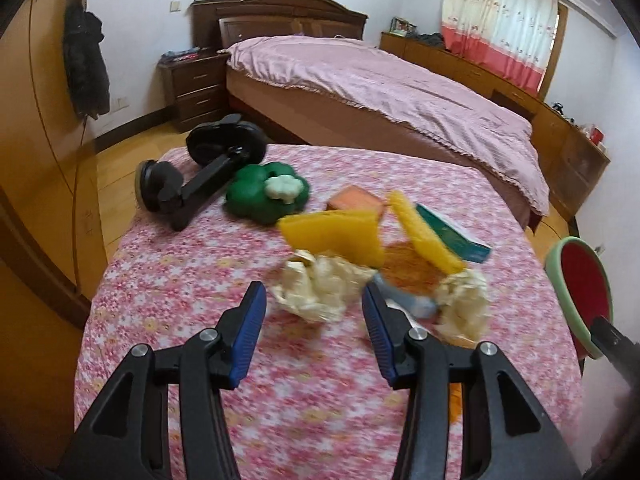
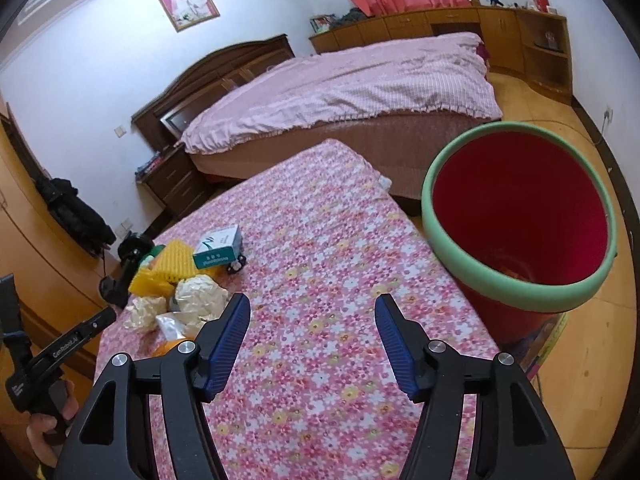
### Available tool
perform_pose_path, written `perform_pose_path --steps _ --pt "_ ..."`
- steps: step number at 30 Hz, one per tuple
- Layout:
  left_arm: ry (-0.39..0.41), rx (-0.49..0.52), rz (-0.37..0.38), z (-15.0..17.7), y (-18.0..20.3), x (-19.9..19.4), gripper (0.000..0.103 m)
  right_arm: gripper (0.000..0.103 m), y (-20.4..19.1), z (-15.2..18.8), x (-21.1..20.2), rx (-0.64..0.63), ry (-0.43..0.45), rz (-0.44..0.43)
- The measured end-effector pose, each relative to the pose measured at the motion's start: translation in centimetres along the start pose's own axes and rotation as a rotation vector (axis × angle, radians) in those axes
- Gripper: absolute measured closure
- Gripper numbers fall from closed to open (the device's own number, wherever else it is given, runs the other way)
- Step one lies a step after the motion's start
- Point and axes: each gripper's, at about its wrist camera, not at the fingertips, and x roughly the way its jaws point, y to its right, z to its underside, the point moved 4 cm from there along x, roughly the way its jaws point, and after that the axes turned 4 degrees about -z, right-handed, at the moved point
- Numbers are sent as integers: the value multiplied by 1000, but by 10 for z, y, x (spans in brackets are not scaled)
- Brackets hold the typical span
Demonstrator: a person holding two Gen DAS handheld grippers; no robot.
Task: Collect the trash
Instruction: 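Move both open grippers back over the items on the bed, then grasp a crumpled paper ball with each gripper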
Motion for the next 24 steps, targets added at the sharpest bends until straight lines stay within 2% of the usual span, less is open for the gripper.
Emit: perform_pose_path --steps 5,13,18,24 --pt "-28 26 -34 -3 -8 18 52 37 -6 2 20 6 -39 -9" --pt "-57 62 -3 0 -5 54 46 35 -27 10 45 4 -77 2" --pt "-85 10 60 0 -9 73 44 35 -47 11 59 -11 -106 -17" --pt "-98 -8 99 4 -9 77 42 35 -72 14 82 -71 -139 -26"
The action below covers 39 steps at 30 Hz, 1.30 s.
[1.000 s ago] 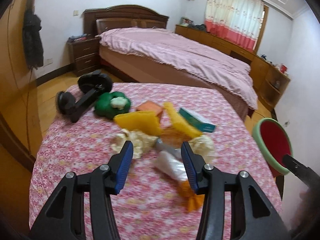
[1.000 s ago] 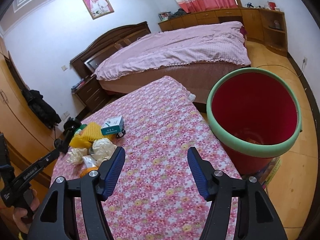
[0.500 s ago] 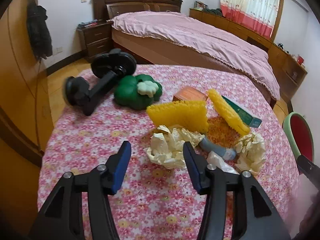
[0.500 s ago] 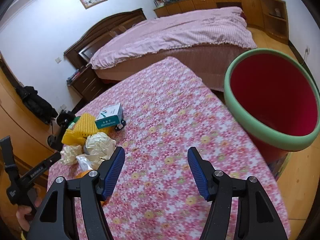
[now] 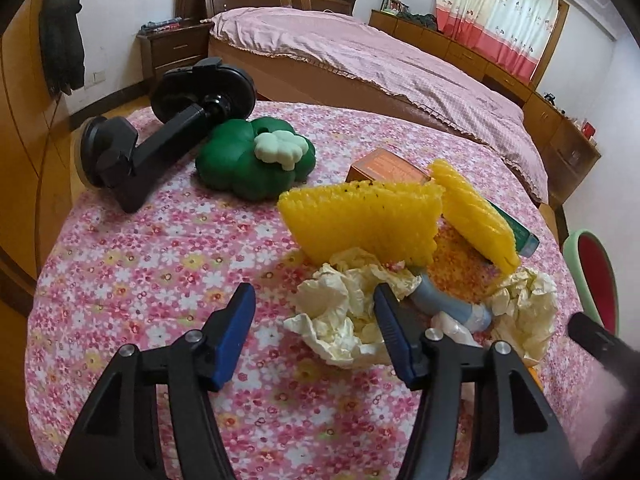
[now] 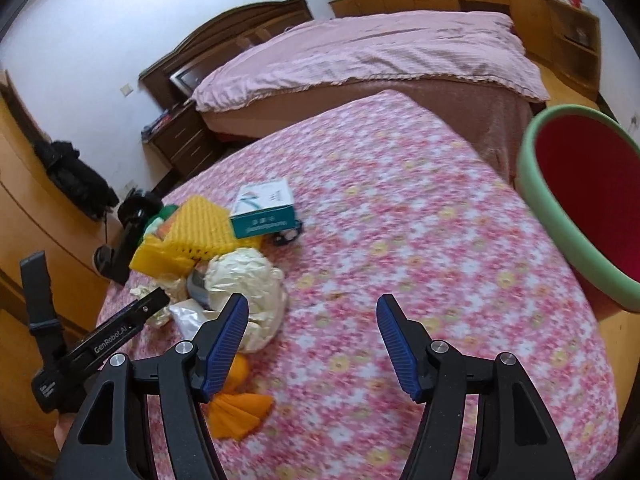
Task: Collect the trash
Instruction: 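Grasp a crumpled paper ball with each gripper, then carry both paper balls over the red bucket and open both grippers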
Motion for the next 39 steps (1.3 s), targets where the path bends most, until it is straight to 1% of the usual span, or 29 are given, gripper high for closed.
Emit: perform_pose_path --steps 3,7,11,12,13,14,16,17,18,19,24,28,30,35,39 --pt "-17 -8 30 3 2 4 41 35 -11 -1 12 -31 -5 -11" --pt "-8 12 30 5 8 3 41 35 -19 -3 29 -64 -23 -33" --pt "-3 6 36 5 7 4 41 35 -23 -5 39 -82 -28 -55" --pt "-3 0 41 5 6 4 43 35 -25 -4 41 -83 -29 -61" --pt "0 -9 53 4 5 4 48 37 -27 -4 43 -84 -31 -71" --pt "1 -16 68 6 4 2 51 44 -29 -2 46 -83 -38 -87" --pt "-2 -30 112 6 3 0 64 49 -31 -1 50 -75 -57 -114" --pt "-3 -34 127 6 4 -1 67 54 -33 1 52 -69 -73 -138" --pt "1 -33 132 6 4 -1 69 56 -34 2 53 -65 -84 -148" --pt "8 -27 131 6 5 -3 72 57 -35 3 54 -66 -83 -145" --pt "52 -1 135 7 8 -13 77 66 -35 4 47 -70 -58 -149" --pt "111 39 129 7 13 -29 79 67 -38 6 30 -101 -18 -133" --pt "132 46 139 7 15 -37 80 68 -39 7 18 -115 1 -130" --pt "164 49 166 6 19 -58 80 67 -36 11 -5 -102 48 -132" --pt "215 64 156 8 23 -76 80 67 -25 10 -22 -95 99 -77"
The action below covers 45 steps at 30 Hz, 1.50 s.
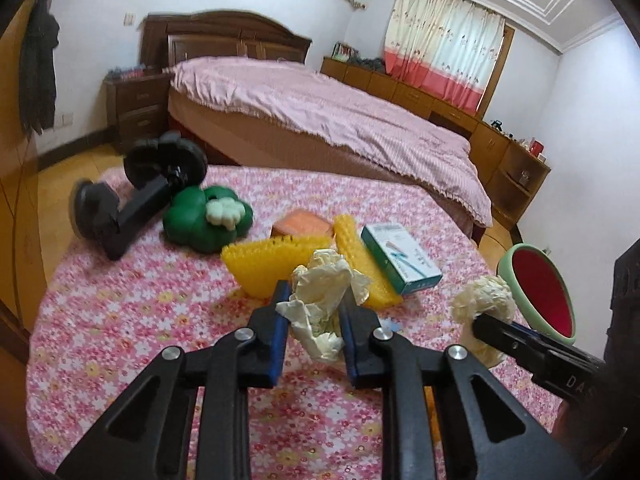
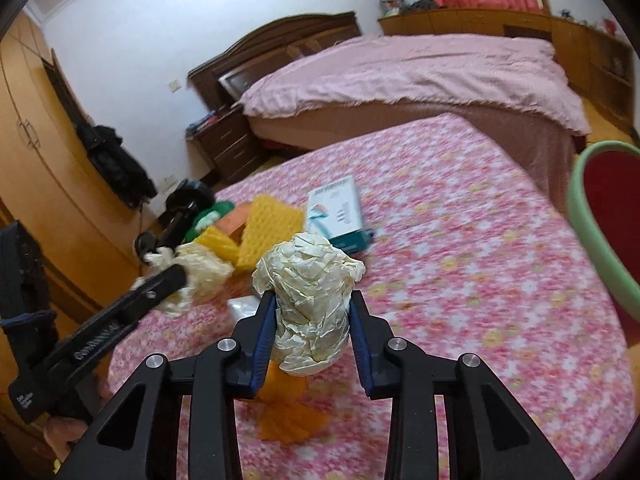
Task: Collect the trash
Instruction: 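Carry both paper balls over the red bucket and open both grippers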
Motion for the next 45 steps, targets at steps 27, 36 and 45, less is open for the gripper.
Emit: perform_pose_path --steps 27,36,45 --pt "-11 34 141 2 104 -39 80 67 118 12 -111 242 174 169" --pt "-103 59 246 6 160 -16 80 67 162 16 -133 336 199 142" --pt "-179 115 317 17 229 17 80 67 206 10 -169 352 262 210"
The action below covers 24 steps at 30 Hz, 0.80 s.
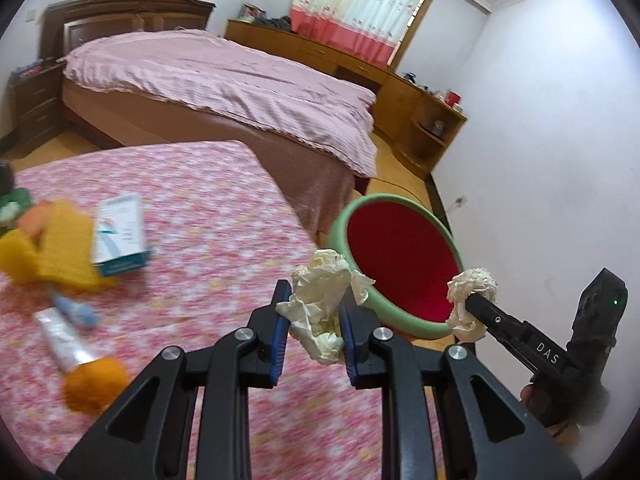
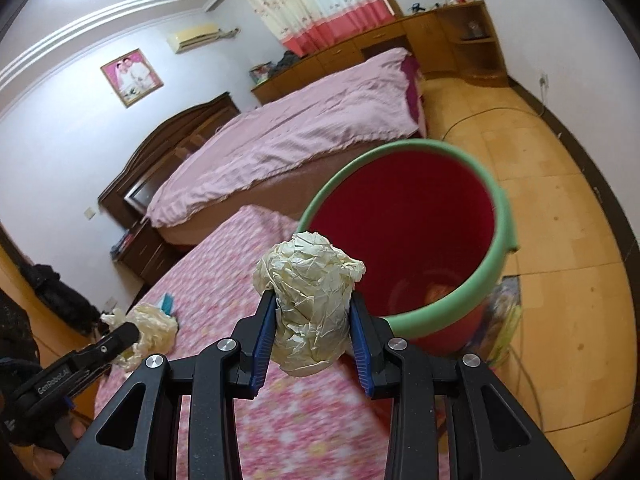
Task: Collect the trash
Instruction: 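Carry both paper balls over the red bucket and open both grippers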
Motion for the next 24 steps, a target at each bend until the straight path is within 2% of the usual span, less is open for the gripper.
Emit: perform_pose_path --steps 10,17,23,24 --pt "-65 69 73 2 65 64 80 67 34 -15 2 15 -1 32" --pt "-110 85 87 5 80 103 80 67 55 -19 16 16 -29 61" --pt "-129 101 62 8 84 123 80 67 67 -23 27 25 -45 73" --pt "-134 109 57 8 85 125 77 67 69 -24 29 25 -47 72"
